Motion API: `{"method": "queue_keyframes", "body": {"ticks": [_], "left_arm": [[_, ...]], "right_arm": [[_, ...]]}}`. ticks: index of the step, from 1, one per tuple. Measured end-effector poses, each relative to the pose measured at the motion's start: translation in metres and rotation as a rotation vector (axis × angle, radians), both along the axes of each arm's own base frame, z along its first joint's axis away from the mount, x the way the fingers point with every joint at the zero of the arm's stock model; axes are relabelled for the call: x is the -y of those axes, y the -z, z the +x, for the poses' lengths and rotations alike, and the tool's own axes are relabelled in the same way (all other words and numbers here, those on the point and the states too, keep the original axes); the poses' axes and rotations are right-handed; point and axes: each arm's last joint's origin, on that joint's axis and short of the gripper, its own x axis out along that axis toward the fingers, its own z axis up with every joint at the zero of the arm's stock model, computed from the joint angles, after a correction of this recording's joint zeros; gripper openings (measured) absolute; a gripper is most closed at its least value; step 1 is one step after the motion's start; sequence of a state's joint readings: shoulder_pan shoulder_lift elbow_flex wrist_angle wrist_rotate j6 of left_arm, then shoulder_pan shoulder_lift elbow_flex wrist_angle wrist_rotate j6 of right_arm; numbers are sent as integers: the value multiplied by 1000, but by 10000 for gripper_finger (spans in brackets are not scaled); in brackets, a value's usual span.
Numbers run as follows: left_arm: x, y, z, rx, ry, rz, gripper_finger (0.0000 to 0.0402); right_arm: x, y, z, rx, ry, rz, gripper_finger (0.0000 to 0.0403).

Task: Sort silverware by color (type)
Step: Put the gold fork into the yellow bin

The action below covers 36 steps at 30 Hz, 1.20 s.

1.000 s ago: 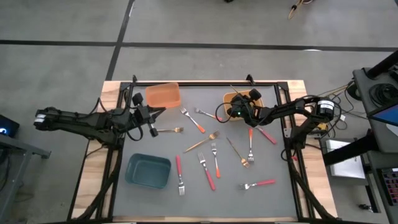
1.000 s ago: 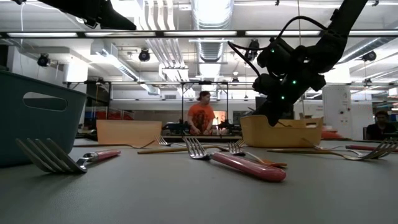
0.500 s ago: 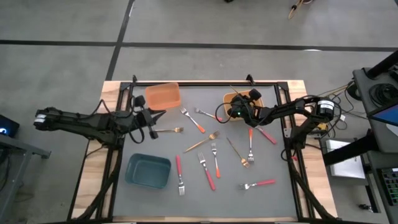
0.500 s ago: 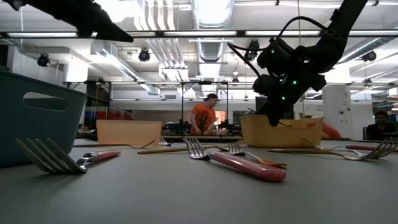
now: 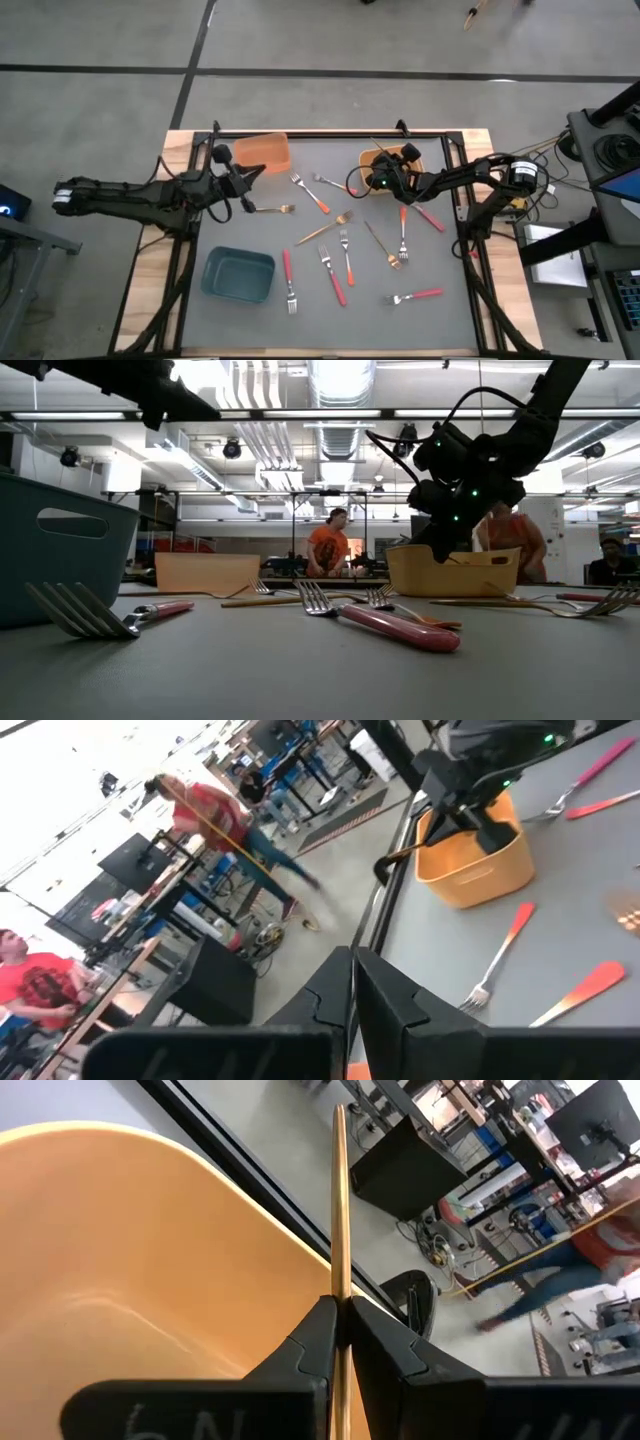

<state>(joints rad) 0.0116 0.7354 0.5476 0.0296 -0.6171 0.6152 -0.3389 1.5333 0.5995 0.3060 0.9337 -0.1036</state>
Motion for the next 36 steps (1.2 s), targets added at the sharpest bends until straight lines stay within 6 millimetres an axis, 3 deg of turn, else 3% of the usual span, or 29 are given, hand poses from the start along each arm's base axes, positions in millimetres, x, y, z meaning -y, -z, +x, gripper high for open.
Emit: {"method": "queue_keyframes", "body": {"ticks": [36], "left_arm": [[-4, 1, 0, 69, -37, -98, 0]], "right_arm": [[0, 1, -1, 50, 30, 19, 29]]}}
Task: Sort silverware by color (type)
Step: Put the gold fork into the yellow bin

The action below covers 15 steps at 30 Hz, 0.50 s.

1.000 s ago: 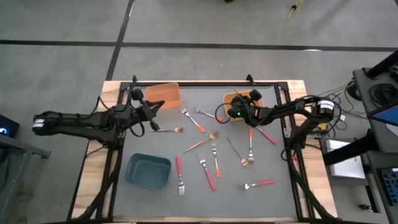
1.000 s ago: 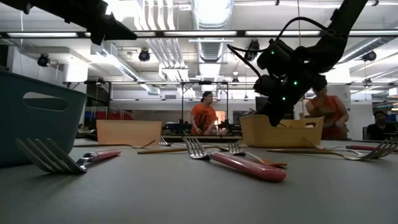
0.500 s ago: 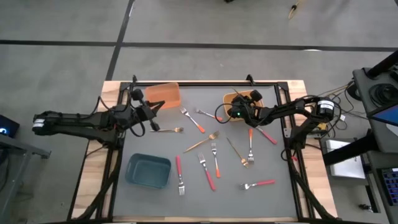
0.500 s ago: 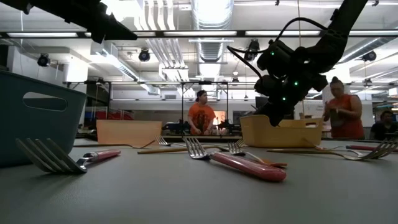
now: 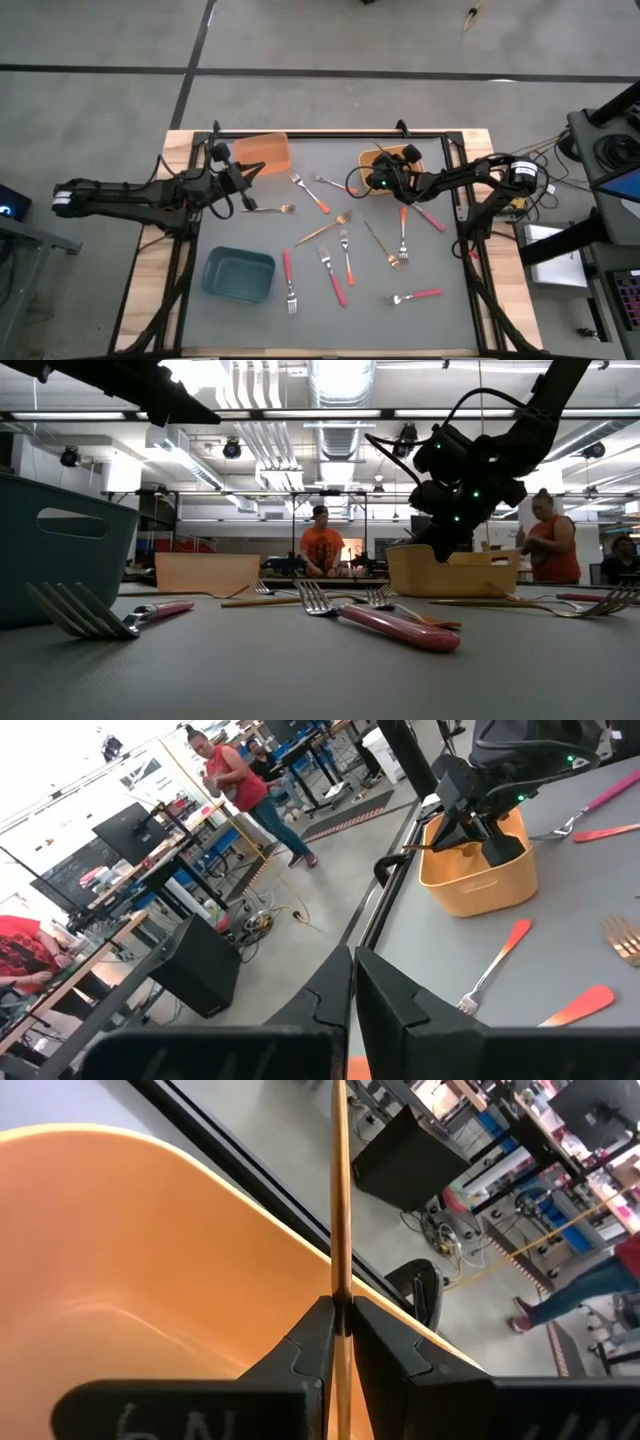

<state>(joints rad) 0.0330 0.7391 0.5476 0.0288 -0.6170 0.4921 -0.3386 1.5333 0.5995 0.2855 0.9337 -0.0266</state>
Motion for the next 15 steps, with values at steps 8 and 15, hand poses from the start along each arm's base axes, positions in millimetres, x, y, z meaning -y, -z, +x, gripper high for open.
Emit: {"method": "queue_keyframes", "body": {"ticks": [8, 15], "left_arm": [[0, 0, 0, 2, -1, -3, 0], [0, 0, 0, 2, -1, -3, 0]], "right_arm": [[0, 0, 0, 10, 5, 2, 29], [0, 0, 0, -12, -4, 0, 29]]}}
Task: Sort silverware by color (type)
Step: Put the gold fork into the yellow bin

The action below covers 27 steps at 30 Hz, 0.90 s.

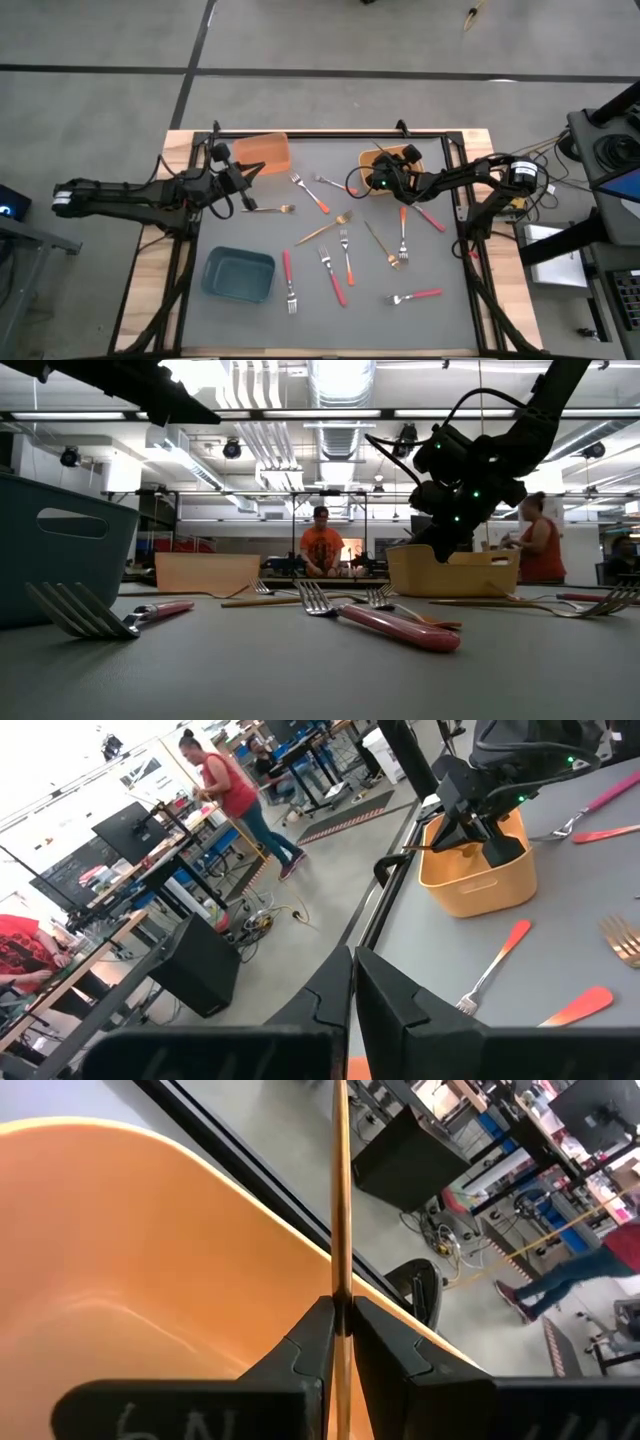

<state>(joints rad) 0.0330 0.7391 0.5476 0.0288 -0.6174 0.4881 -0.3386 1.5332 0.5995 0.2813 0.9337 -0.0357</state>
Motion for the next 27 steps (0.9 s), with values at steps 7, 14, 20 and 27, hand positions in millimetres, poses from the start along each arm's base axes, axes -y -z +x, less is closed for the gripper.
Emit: {"method": "queue_keyframes", "body": {"ticks": [7, 14, 20, 27], "left_arm": [[0, 0, 0, 0, 0, 0, 0], [0, 0, 0, 0, 0, 0, 0], [0, 0, 0, 0, 0, 0, 0], [0, 0, 0, -1, 0, 0, 0]], "right_arm": [[0, 0, 0, 9, 4, 2, 29], [0, 1, 0, -16, -21, 15, 29], [0, 2, 0, 16, -19, 42, 29], [0, 2, 0, 28, -12, 43, 29]]}}
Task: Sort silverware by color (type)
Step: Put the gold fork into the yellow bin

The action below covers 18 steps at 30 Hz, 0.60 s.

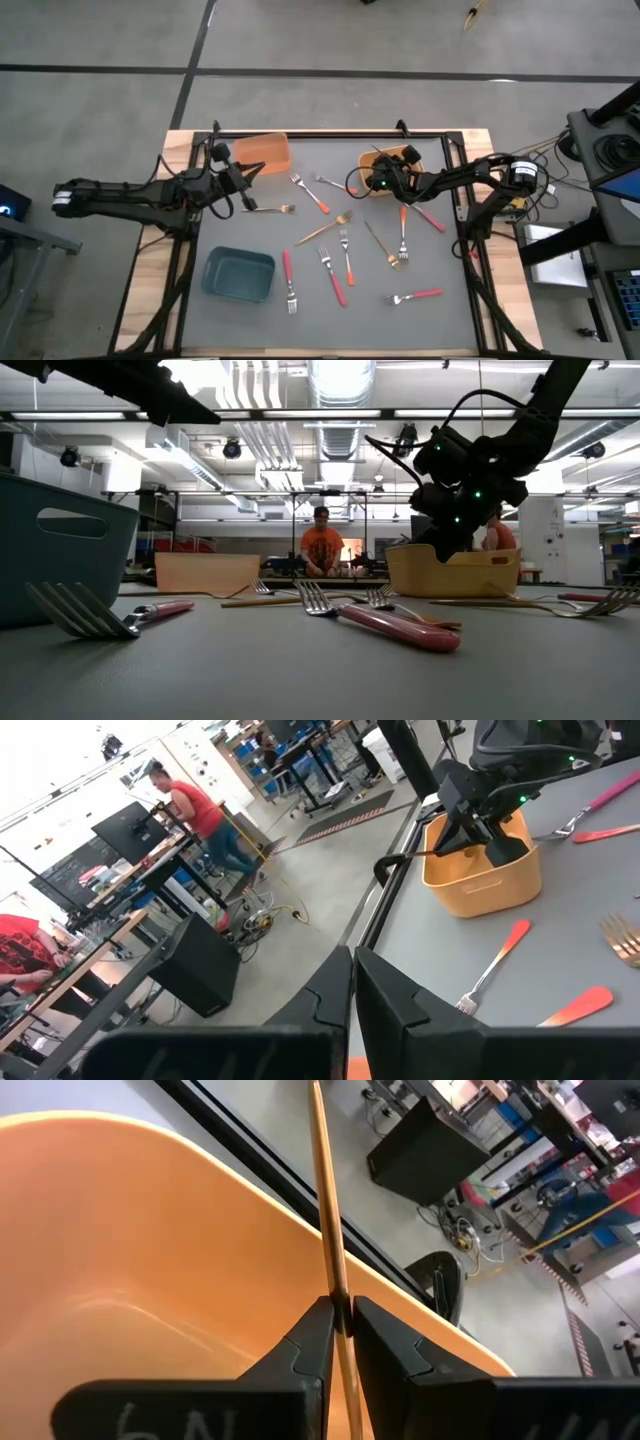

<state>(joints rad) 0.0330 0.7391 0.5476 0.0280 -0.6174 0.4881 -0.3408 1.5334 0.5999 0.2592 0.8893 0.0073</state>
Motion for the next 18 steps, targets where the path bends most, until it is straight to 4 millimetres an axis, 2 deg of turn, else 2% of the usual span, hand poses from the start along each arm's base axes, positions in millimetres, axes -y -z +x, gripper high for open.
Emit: {"method": "queue_keyframes", "body": {"ticks": [8, 18], "left_arm": [[0, 0, 0, 0, 0, 0, 0], [0, 0, 0, 0, 0, 0, 0]], "right_arm": [[0, 0, 0, 17, 8, 4, 57], [0, -1, 0, 33, 12, 2, 59]]}}
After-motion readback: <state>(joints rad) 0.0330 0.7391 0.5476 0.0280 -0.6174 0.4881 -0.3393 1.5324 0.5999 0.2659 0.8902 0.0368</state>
